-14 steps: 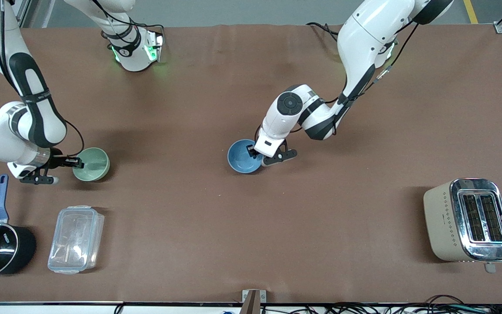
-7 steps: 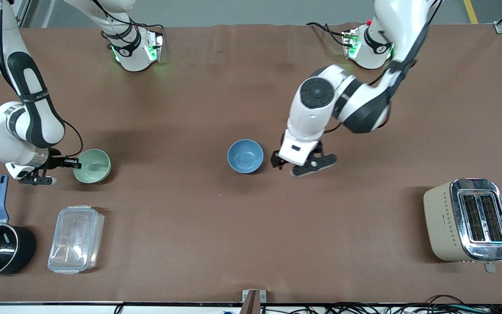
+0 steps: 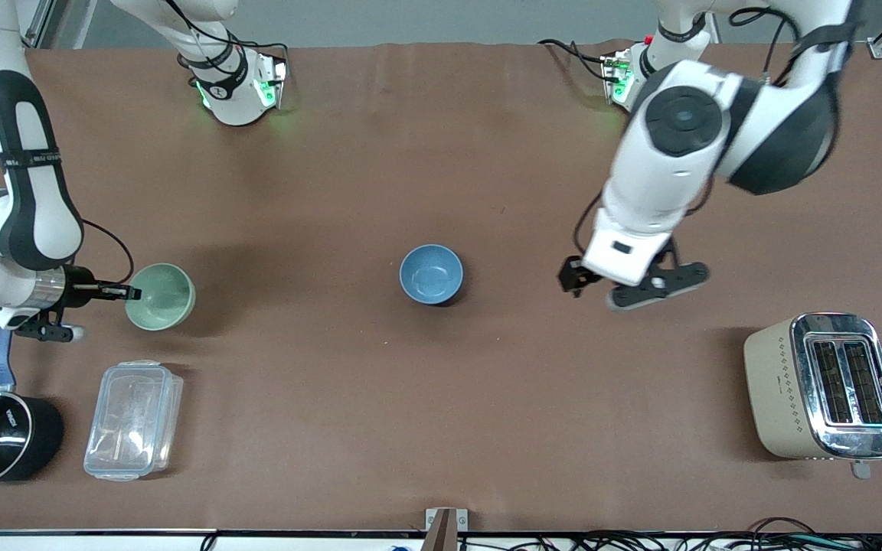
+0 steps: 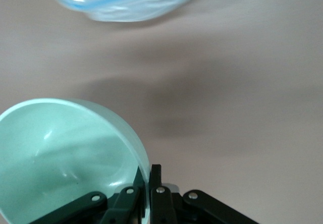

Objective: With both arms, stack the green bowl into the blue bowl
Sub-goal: 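Carry the green bowl toward the blue bowl while the left gripper retracts, then lower the green bowl into the blue bowl with the right gripper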

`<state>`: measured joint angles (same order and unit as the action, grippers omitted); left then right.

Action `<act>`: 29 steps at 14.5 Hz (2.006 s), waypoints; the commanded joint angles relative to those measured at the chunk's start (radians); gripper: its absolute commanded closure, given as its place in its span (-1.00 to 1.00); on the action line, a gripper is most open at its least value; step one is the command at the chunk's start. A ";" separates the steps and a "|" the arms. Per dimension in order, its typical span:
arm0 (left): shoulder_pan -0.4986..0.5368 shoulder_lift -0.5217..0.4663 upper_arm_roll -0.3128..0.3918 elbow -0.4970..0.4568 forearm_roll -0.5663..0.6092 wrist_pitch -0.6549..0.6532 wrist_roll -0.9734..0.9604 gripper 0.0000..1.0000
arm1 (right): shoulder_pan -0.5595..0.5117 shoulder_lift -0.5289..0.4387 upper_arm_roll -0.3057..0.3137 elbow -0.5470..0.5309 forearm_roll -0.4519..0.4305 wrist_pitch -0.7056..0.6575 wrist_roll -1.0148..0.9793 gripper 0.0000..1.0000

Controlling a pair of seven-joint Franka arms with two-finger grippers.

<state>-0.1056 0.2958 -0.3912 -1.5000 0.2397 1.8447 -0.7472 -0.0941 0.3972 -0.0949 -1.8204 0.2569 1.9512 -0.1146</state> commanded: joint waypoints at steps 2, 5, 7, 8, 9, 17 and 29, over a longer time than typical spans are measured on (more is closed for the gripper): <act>0.145 -0.108 -0.009 -0.009 -0.069 -0.064 0.303 -1.00 | 0.146 -0.029 -0.002 0.026 0.099 -0.031 0.252 0.97; 0.188 -0.199 0.044 -0.023 -0.140 -0.131 0.467 -1.00 | 0.275 -0.024 -0.002 0.067 0.114 -0.018 0.473 0.96; 0.131 -0.250 0.163 -0.049 -0.169 -0.180 0.569 -1.00 | 0.361 -0.023 -0.003 0.079 0.145 0.029 0.582 0.96; 0.089 -0.265 0.222 -0.054 -0.186 -0.209 0.612 -1.00 | 0.390 -0.021 -0.002 0.079 0.153 0.058 0.611 0.96; 0.058 -0.282 0.265 -0.055 -0.191 -0.246 0.630 -1.00 | 0.430 -0.018 -0.002 0.079 0.162 0.078 0.624 0.96; 0.063 -0.359 0.284 -0.109 -0.235 -0.254 0.628 -1.00 | 0.720 0.063 -0.003 0.026 0.174 0.291 0.676 0.95; 0.066 -0.357 0.290 -0.108 -0.249 -0.260 0.632 -1.00 | 0.856 0.107 -0.003 -0.043 0.174 0.439 0.762 0.94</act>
<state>-0.0421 -0.0440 -0.1089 -1.5976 0.0070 1.5837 -0.1289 0.7535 0.5194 -0.0869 -1.8445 0.4124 2.3799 0.6399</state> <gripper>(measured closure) 0.000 0.956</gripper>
